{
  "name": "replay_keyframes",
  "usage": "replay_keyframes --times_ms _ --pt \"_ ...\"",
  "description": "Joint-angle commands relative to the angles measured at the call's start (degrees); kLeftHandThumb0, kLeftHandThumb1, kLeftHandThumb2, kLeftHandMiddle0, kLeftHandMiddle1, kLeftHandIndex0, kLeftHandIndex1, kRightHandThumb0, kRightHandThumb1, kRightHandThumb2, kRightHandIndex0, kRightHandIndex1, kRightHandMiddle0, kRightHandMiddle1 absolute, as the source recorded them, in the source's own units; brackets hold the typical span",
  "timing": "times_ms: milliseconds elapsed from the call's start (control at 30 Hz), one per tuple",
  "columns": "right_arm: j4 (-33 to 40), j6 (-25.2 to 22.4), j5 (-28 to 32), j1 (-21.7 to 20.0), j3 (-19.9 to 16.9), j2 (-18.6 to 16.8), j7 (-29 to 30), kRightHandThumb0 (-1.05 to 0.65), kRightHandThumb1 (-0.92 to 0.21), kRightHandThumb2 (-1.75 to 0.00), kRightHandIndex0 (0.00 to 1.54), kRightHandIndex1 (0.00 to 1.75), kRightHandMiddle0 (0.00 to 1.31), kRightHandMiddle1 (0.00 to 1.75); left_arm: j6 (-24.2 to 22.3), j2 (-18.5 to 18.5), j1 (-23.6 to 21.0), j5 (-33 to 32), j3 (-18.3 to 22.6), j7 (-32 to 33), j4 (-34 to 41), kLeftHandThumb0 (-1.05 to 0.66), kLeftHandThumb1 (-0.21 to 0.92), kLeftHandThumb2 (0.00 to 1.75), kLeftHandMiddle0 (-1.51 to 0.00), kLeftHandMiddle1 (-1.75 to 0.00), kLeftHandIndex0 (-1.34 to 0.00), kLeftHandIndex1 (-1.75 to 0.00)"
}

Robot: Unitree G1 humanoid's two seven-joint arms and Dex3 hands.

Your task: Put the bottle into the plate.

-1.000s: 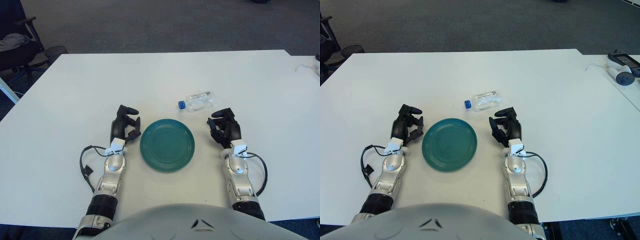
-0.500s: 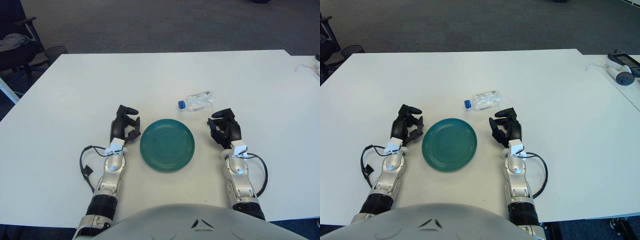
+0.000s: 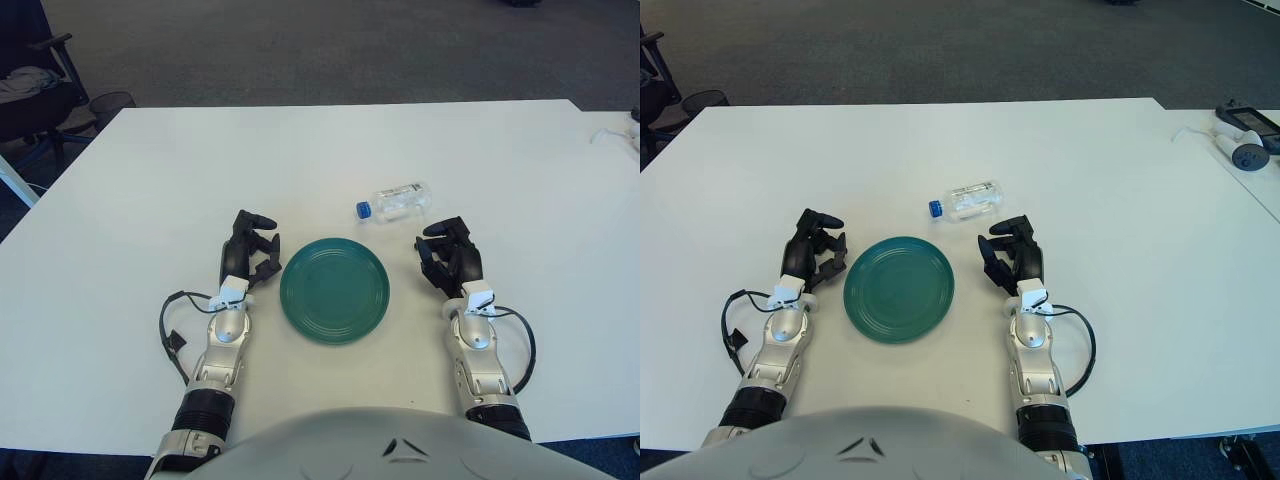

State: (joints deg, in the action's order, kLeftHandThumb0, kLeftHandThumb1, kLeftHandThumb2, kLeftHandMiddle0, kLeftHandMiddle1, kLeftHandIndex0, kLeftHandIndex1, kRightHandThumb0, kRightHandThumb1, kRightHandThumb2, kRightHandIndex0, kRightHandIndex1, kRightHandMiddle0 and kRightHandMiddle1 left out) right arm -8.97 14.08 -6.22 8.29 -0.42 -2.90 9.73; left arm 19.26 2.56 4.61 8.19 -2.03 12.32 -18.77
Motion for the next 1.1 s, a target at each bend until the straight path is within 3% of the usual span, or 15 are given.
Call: replay_keyframes --times_ms 0,200,333,533,600,700,833,900,1000,1067 --pt "-4.07 -4.67 -0.23 4.05 -0.03 0.08 -0.05 0.00 -0.92 -0.38 0.40 1.33 0.24 1.71 -1.17 -0.05 2.79 1.13 -0.70 -0.57 -3.92 -0.40 0.63 0.92 -1.00 -1.75 -0.38 -1.75" --pt "-4.50 -4.80 -0.24 3.82 -0.16 0.46 -0.13 0.00 -0.91 -0.38 0.40 1.33 0.26 1.69 -1.85 -0.24 2.76 1.06 -0.79 -0.71 -3.64 -0.40 0.62 0.92 -0.99 -1.75 -0.38 -1.75" --pt "-0.25 -5.77 0.05 4.66 -1.60 1.08 0.47 0.00 -0.91 -0.38 0.39 1.33 0.27 1.69 -2.14 -0.46 2.57 0.53 -0.65 -1.00 -3.58 -0.40 0.62 0.92 -0.98 -1.75 -0.39 -1.75" --pt "9.84 3.88 -6.06 4.82 -4.46 0.24 9.33 0.00 -0.91 -0.37 0.42 1.36 0.25 1.65 -2.11 -0.56 1.74 1.25 -0.63 -0.14 -4.41 -0.40 0.62 0.93 -0.98 -1.75 -0.39 -1.75" --pt "14.94 6.00 -7.72 3.30 -5.75 -0.04 11.70 0.00 -0.89 -0.41 0.44 1.41 0.24 1.61 -2.13 -0.42 1.40 1.82 -0.86 0.16 -4.78 -0.40 0.61 0.93 -0.98 -1.75 -0.39 -1.75" --pt "15.43 9.25 -10.88 0.31 -7.89 1.24 15.66 0.00 -0.90 -0.41 0.43 1.44 0.23 1.59 -2.04 -0.36 1.10 2.37 -1.08 0.65 -5.08 -0.40 0.61 0.93 -0.98 -1.75 -0.39 -1.75" --pt "13.11 11.33 -14.91 -3.14 -9.74 3.68 19.38 -0.26 -0.91 -0.46 0.26 1.09 0.22 1.68 -1.65 -0.63 0.44 2.57 -1.14 1.11 -5.79 -0.40 0.61 0.93 -0.97 -1.75 -0.39 -1.75" --pt "12.18 11.97 -15.68 -3.88 -9.95 4.23 20.33 -0.34 -0.80 -0.57 0.24 0.87 0.15 1.30 -1.52 -0.71 0.23 2.32 -1.13 0.87 -6.04 -0.40 0.61 0.93 -0.97 -1.75 -0.39 -1.75" --pt "11.20 12.59 -15.89 -4.32 -9.96 4.70 21.08 -0.37 -0.73 -0.66 0.24 0.74 0.13 1.11 -1.40 -0.83 0.03 2.03 -1.23 0.54 -6.26 -0.40 0.61 0.93 -0.97 -1.75 -0.39 -1.75" --pt "14.28 8.47 -20.45 -7.27 -10.37 9.46 18.15 -0.49 -0.73 -0.62 0.19 0.62 0.10 0.94 -1.17 -0.91 0.02 1.80 -1.22 0.36 -6.26 -0.40 0.62 0.93 -0.97 -1.75 -0.39 -1.75"
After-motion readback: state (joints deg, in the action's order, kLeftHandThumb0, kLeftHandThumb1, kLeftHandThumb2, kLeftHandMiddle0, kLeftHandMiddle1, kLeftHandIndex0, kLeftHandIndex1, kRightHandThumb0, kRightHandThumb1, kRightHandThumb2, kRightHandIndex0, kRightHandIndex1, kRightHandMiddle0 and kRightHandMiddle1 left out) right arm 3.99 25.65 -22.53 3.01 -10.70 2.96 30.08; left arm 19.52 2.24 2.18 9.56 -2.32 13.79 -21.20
